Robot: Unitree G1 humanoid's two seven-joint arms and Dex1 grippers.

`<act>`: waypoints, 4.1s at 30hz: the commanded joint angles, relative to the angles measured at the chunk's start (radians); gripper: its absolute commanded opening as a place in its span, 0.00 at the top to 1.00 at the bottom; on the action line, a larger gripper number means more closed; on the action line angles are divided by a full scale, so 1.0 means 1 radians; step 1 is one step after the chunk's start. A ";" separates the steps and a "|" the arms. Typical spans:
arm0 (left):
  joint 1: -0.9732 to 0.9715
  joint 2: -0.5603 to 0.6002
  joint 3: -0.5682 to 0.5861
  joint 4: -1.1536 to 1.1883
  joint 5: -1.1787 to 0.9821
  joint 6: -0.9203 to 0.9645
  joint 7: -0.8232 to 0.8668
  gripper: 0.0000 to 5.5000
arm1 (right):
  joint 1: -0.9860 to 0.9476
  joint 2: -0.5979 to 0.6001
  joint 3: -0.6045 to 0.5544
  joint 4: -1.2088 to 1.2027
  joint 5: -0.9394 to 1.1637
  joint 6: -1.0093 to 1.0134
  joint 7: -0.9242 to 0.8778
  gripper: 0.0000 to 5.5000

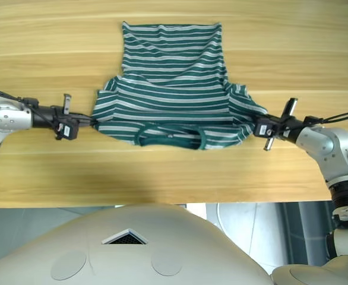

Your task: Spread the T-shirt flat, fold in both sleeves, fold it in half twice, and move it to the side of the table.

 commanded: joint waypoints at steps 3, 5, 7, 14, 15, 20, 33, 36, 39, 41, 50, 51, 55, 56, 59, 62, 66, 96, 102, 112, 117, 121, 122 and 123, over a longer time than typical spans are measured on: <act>0.146 0.098 0.018 -0.087 -0.003 0.080 -0.034 0.99 | 0.077 -0.005 0.053 0.088 -0.054 0.050 0.038 1.00; 0.178 0.119 0.037 -0.108 -0.038 0.093 -0.041 0.99 | 0.077 -0.007 0.054 0.095 -0.052 0.048 0.037 1.00; 0.200 0.147 0.067 -0.135 -0.112 0.101 -0.062 0.99 | 0.078 -0.008 0.054 0.100 -0.051 0.047 0.036 1.00; 0.165 0.238 0.213 -0.071 -0.253 0.118 -0.100 0.99 | 0.068 -0.008 0.061 0.112 -0.049 0.045 0.032 1.00; 0.162 0.251 0.235 -0.056 -0.266 0.118 -0.107 0.99 | 0.067 -0.009 0.061 0.113 -0.048 0.044 0.031 1.00; 0.149 0.219 0.284 -0.089 -0.349 0.109 -0.145 0.99 | 0.075 -0.006 0.060 0.071 -0.024 0.019 0.044 1.00; 0.140 -0.058 0.191 -0.299 -0.298 0.142 -0.112 0.99 | 0.295 -0.115 -0.055 -0.249 0.219 -0.079 0.130 1.00; 0.166 -0.063 0.164 -0.284 -0.277 0.137 -0.131 0.99 | 0.276 -0.106 -0.086 -0.214 0.187 -0.027 0.107 1.00; 0.201 -0.072 0.124 -0.289 -0.251 0.137 -0.147 0.99 | 0.241 -0.095 -0.088 -0.164 0.133 0.025 0.085 1.00; 0.216 -0.079 0.101 -0.273 -0.225 0.134 -0.150 0.99 | 0.222 -0.092 -0.086 -0.123 0.099 0.048 0.067 1.00; 0.213 -0.107 0.073 -0.172 -0.131 0.104 -0.100 0.99 | 0.300 -0.097 -0.162 -0.204 0.191 -0.015 0.075 1.00; 0.206 -0.109 0.071 -0.151 -0.111 0.099 -0.085 0.99 | 0.311 -0.099 -0.177 -0.218 0.206 -0.021 0.079 1.00; 0.196 -0.091 0.059 -0.072 -0.055 0.078 -0.051 0.99 | 0.310 -0.094 -0.243 -0.215 0.244 -0.021 0.072 1.00; 0.205 -0.081 0.056 -0.069 -0.061 0.073 -0.055 0.99 | 0.304 -0.092 -0.258 -0.202 0.249 -0.015 0.068 1.00; 0.243 -0.039 0.061 -0.091 -0.108 0.064 -0.074 0.99 | 0.285 -0.086 -0.278 -0.162 0.231 0.005 0.057 1.00; 0.256 -0.002 0.080 -0.102 -0.126 0.065 -0.065 0.99 | 0.254 -0.076 -0.266 -0.123 0.197 0.019 0.050 1.00; 0.268 0.021 0.093 -0.114 -0.145 0.070 -0.058 0.99 | 0.208 -0.054 -0.259 -0.104 0.176 0.019 0.042 1.00; 0.182 -0.086 0.055 -0.062 -0.009 0.083 -0.048 0.99 | 0.162 0.011 -0.181 -0.115 0.106 0.041 0.072 1.00; 0.248 0.004 0.062 -0.177 -0.152 0.079 -0.103 0.99 | 0.136 0.035 -0.154 -0.087 0.072 0.051 0.055 1.00; 0.225 0.007 0.137 -0.235 -0.248 0.127 -0.095 0.99 | 0.156 0.036 -0.166 -0.145 0.143 0.022 0.069 1.00; 0.238 0.029 0.171 -0.277 -0.295 0.153 -0.110 0.97 | 0.191 0.027 -0.196 -0.208 0.202 0.004 0.089 1.00; 0.330 0.071 0.188 -0.396 -0.431 0.182 -0.175 0.87 | 0.199 0.032 -0.208 -0.221 0.207 0.009 0.089 1.00; 0.340 0.078 0.202 -0.392 -0.421 0.188 -0.166 0.85 | 0.199 0.034 -0.210 -0.222 0.208 0.008 0.087 1.00; 0.340 0.081 0.217 -0.368 -0.378 0.187 -0.141 0.82 | 0.202 0.034 -0.216 -0.229 0.213 0.008 0.086 1.00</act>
